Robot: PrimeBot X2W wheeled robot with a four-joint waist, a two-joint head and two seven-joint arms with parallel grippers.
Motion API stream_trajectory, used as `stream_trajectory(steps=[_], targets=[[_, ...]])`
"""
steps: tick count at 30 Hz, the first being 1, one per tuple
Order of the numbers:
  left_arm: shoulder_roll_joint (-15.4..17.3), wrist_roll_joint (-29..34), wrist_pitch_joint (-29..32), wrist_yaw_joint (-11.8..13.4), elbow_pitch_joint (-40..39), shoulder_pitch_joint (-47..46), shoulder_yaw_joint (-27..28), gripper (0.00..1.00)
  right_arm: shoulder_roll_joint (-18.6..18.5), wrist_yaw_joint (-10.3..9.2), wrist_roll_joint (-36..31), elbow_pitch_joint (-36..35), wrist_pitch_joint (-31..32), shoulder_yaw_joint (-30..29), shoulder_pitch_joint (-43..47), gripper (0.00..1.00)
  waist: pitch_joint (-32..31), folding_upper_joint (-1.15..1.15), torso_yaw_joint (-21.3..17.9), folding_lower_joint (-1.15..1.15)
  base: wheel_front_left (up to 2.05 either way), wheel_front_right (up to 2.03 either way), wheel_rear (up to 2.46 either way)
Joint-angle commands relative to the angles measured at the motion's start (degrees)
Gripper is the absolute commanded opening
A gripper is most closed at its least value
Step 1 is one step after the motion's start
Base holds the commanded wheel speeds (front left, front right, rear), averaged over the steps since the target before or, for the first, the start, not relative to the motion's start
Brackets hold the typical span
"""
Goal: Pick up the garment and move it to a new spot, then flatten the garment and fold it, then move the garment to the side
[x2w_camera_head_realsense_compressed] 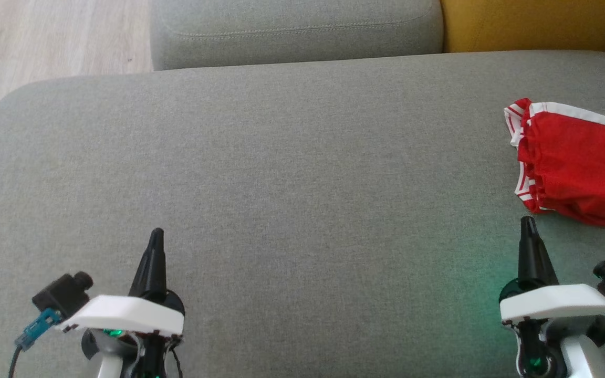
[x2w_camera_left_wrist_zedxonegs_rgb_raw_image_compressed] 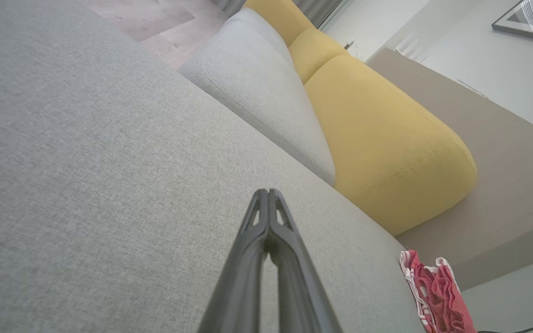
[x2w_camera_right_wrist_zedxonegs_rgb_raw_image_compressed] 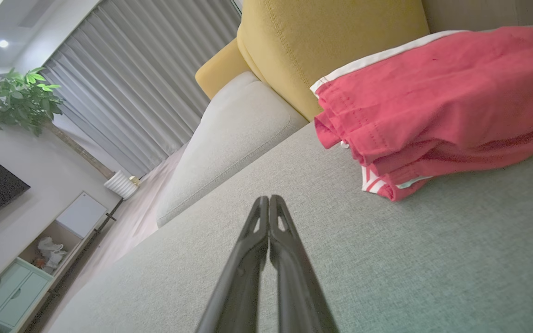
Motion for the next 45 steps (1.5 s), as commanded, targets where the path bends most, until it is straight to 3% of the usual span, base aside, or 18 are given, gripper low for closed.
stream_trajectory(steps=[1, 45], targets=[[0.9, -1.5, 0.3, -0.4, -1.7, -3.0, 1.5, 0.0, -0.7, 0.15, 1.8, -2.1, 0.3, 0.0, -2.3, 0.0, 0.0, 0.0, 0.0, 0.0, 0.0, 0.0, 0.0], [1.3, -26.9, 7.3, -2.3, 0.0, -4.0, 7.5, 0.0, -0.9, 0.28, 30.8, -2.7, 7.3, -2.6, -2.9, 0.0, -1.5, 0.0, -0.7, 0.0, 0.0, 0.0, 0.0]])
